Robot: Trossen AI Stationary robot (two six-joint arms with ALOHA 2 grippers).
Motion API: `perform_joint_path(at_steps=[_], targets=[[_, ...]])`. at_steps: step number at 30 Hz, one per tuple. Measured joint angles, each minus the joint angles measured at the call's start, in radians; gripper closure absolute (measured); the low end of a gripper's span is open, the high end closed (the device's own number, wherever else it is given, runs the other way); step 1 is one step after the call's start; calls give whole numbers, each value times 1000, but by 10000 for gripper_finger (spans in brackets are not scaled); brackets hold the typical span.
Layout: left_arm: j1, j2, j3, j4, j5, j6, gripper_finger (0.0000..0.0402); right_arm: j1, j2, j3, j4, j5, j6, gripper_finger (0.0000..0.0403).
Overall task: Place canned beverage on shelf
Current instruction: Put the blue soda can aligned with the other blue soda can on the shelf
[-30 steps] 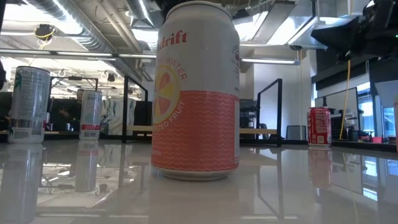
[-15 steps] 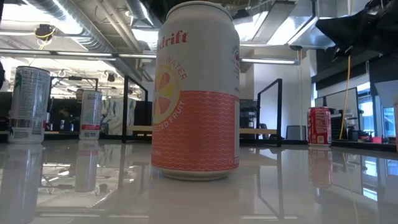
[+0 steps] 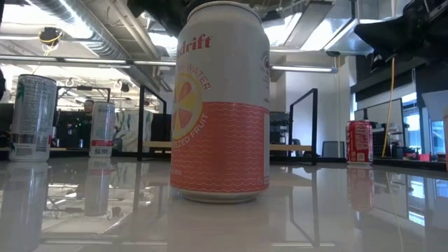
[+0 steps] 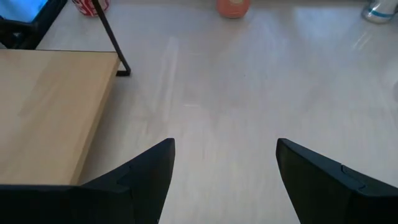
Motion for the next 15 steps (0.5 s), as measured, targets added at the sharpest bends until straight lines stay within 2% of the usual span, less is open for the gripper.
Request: perform_joint_path(at_steps=[7,10,13,15], targets=[[-43,0,0,4,-7,0,131,3,130,126,-130,-77,45,398],[-71,0,0,2,-33,-1,131,45,184,181,-202,-77,51,398],[-100,0,0,-3,-60,-20,131,131,234,243,-279,-32,54,398],[-121,0,0,-4,-78,-34,131,206,263,284,-333,39,55,398]])
